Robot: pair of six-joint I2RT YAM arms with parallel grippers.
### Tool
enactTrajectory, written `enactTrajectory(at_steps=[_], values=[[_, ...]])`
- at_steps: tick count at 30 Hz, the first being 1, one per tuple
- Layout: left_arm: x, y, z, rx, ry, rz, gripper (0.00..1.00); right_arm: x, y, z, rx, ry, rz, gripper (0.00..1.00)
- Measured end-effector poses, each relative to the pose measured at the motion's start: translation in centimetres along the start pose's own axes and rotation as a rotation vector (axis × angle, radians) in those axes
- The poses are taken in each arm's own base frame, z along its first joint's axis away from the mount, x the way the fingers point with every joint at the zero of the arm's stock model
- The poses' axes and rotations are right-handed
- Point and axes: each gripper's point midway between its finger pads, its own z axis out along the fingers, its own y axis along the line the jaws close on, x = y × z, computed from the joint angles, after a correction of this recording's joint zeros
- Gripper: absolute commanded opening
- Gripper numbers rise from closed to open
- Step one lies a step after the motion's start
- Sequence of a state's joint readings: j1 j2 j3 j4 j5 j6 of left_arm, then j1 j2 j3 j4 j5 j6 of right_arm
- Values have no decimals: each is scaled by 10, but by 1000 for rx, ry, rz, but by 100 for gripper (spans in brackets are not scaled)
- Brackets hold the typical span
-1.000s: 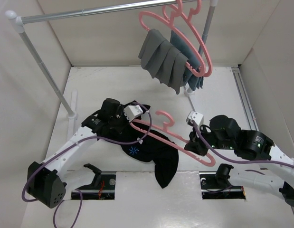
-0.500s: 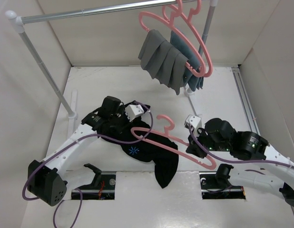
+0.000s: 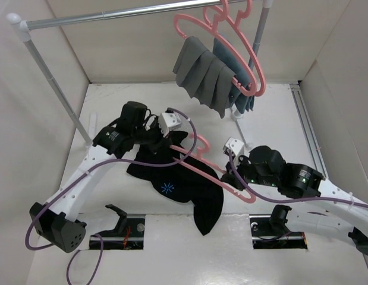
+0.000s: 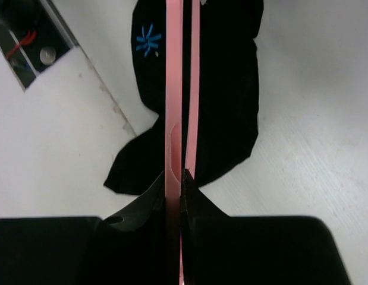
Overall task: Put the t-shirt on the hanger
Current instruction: Place tshirt on hanger
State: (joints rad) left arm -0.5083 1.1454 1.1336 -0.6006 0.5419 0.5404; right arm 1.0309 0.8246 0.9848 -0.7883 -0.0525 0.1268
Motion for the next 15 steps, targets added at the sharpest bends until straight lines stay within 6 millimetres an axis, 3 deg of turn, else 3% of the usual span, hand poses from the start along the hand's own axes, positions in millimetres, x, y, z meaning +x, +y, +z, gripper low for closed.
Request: enactTrajectory(at_steps=[5,10,11,12,15], values=[[-54,-6,-23,38,-132,46,0,-23,-6,-1,28,-164,-18,0],[-74,-23,-38,100,-213,51,0,-33,-12,13,53,-246,-65,0],[-76,-27,-40,113,-224,52,6,-35,-13,18,57,-254,-76,0],[-78,-29,-41,123,-232,60,21,-37,-14,23,60,-256,-89,0],[-76,-35,-44,154,-231,102,41,-41,-19,37,80,-262,-114,0]])
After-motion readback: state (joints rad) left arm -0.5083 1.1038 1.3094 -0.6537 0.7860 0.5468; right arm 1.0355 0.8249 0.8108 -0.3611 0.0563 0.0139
